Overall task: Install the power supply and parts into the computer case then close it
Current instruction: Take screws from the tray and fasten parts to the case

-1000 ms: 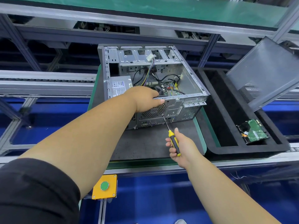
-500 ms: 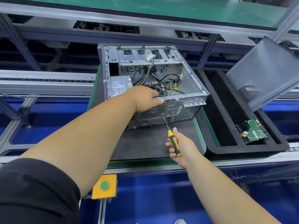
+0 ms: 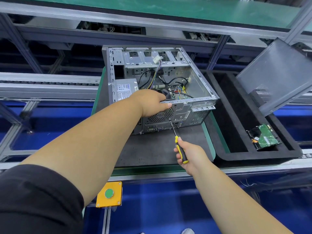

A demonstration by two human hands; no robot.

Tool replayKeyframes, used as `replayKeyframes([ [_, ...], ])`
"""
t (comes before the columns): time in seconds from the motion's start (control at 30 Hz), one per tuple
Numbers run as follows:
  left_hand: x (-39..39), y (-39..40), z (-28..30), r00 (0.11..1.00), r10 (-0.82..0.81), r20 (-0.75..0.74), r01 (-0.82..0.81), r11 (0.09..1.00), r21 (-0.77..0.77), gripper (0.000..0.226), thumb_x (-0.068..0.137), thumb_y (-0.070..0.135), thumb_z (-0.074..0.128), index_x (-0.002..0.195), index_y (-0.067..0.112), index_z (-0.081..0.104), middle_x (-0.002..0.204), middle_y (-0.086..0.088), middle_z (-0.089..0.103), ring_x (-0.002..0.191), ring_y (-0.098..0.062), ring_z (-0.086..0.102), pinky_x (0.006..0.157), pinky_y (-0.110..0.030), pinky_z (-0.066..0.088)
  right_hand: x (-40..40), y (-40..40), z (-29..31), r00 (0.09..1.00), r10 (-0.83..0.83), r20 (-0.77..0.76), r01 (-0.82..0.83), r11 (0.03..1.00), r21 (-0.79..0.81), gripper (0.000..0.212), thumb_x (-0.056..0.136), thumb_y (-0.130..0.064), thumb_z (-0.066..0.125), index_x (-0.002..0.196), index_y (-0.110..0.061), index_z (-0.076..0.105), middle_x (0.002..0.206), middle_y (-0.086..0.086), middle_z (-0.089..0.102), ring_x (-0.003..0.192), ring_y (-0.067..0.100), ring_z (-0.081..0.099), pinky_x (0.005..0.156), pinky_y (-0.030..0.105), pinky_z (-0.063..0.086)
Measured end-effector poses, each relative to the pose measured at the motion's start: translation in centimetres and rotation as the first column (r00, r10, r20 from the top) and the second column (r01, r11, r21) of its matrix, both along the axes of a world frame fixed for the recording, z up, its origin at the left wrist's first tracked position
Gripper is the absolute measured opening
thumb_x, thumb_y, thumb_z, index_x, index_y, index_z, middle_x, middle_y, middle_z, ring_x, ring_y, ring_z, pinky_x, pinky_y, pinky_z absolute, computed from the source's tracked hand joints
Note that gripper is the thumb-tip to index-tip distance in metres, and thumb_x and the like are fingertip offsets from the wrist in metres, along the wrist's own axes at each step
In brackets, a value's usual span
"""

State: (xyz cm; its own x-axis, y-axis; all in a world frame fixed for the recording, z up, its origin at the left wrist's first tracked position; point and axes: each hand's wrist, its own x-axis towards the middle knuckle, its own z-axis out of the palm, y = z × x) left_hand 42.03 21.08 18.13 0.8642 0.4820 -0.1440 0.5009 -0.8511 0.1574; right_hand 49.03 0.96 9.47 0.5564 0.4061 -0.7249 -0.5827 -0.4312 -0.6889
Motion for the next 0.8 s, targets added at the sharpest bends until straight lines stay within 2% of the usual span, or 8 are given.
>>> replayKeyframes([
  [0.33,0.0,-0.2,0.1,1.0,0.0,-0.002,0.0,1.0,0.008,0.061,0.095,0.063,0.031,0.134,0.021,0.052,0.134,-0.005,0.057,0.123,-0.027,0.051,0.098,-0.04,0.044,0.4,-0.1,0.6,0.982,-0.013,-0.188,0.019,0.999,0.029,0.031,0.095,-0.038,0.063,0.083,-0.009,0.065,0.058,0.003,0.06,0.042,0.01,0.046,0.038,0.019,0.037],
  [0.57,-0.1,-0.2,0.1,1.0,0.003,-0.006,-0.003,1.0,0.013,0.062,0.095,0.064,0.029,0.132,0.021,0.053,0.132,-0.005,0.058,0.12,-0.027,0.053,0.095,-0.04,0.045,0.9,-0.1,1.3,0.939,-0.017,-0.345,0.043,0.997,0.069,0.033,0.098,-0.038,0.057,0.086,-0.007,0.063,0.06,0.004,0.058,0.04,0.009,0.044,0.035,0.018,0.034],
  [0.73,0.0,-0.2,-0.2,1.0,0.006,0.001,-0.006,1.0,0.019,0.062,0.094,0.065,0.028,0.141,0.028,0.045,0.141,-0.002,0.052,0.128,-0.026,0.047,0.094,-0.036,0.04,1.3,-0.4,1.3,0.929,0.005,-0.371,0.028,0.996,0.084,0.036,0.098,-0.039,0.057,0.085,-0.007,0.063,0.062,0.004,0.059,0.041,0.008,0.044,0.035,0.018,0.035],
  [0.8,0.1,-0.1,-0.3,1.0,0.022,0.01,-0.022,0.999,0.024,0.062,0.094,0.066,0.027,0.143,0.031,0.042,0.138,0.0,0.054,0.128,-0.026,0.047,0.086,-0.033,0.038,1.5,-0.6,1.0,0.94,0.039,-0.34,-0.01,0.996,0.086,0.037,0.098,-0.041,0.057,0.084,-0.007,0.064,0.062,0.004,0.059,0.042,0.009,0.044,0.037,0.018,0.036],
])
